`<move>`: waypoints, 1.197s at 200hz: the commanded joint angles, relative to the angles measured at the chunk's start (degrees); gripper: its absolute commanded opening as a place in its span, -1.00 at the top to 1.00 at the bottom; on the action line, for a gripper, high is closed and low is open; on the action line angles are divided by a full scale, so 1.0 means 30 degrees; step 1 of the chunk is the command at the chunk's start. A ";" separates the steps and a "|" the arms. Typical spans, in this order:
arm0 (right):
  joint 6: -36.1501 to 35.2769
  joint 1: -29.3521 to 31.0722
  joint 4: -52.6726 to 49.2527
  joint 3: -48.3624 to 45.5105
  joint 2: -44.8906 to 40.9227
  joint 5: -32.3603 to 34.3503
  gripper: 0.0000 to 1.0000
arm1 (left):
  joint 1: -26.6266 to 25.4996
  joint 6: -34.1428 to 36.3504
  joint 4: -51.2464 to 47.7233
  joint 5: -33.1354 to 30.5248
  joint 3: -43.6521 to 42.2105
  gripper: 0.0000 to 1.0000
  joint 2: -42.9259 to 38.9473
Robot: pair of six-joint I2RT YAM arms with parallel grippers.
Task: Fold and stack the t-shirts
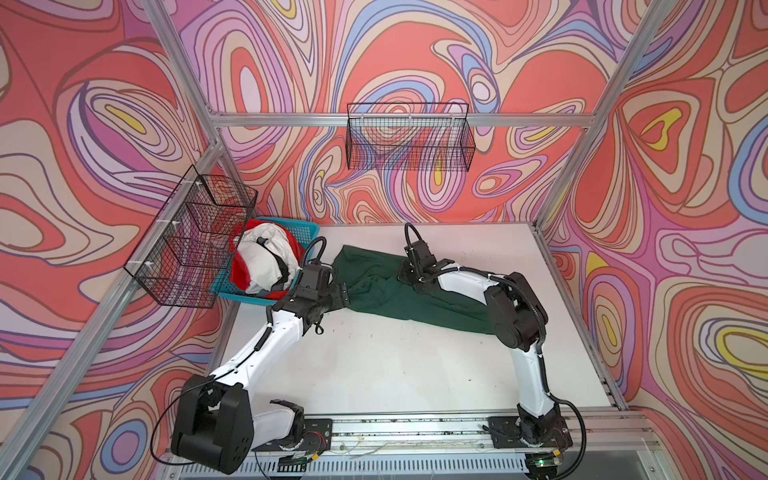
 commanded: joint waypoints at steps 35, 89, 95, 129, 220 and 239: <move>-0.1702 -0.0270 -0.0882 -0.0430 -0.2107 0.0805 -0.24 | -0.0653 0.1039 -0.0211 0.1990 0.1520 -0.64 0.1596; -0.2415 -0.0366 -0.1361 -0.3895 -0.7032 0.2487 -0.58 | -0.3925 0.0321 0.0752 0.2934 0.2604 -0.61 0.3552; -0.2358 -0.0386 -0.1398 -0.4458 -0.7568 0.2654 -0.59 | -0.4221 0.0273 0.0908 0.2894 0.2674 -0.61 0.3828; -0.1944 -0.0475 -0.1326 -0.7388 -1.0755 0.3175 -0.62 | -0.5071 0.0036 0.1310 0.2553 0.3267 -0.60 0.5655; -0.0581 -0.0476 -0.1478 -1.3504 -1.6705 0.4103 -0.57 | -0.5085 0.0594 0.1265 0.0519 0.5643 -0.39 0.9496; -0.0431 -0.0490 -0.1556 -1.4024 -1.6935 0.4102 -0.56 | -0.5085 0.0530 0.1050 -0.0419 0.6072 -0.18 1.0079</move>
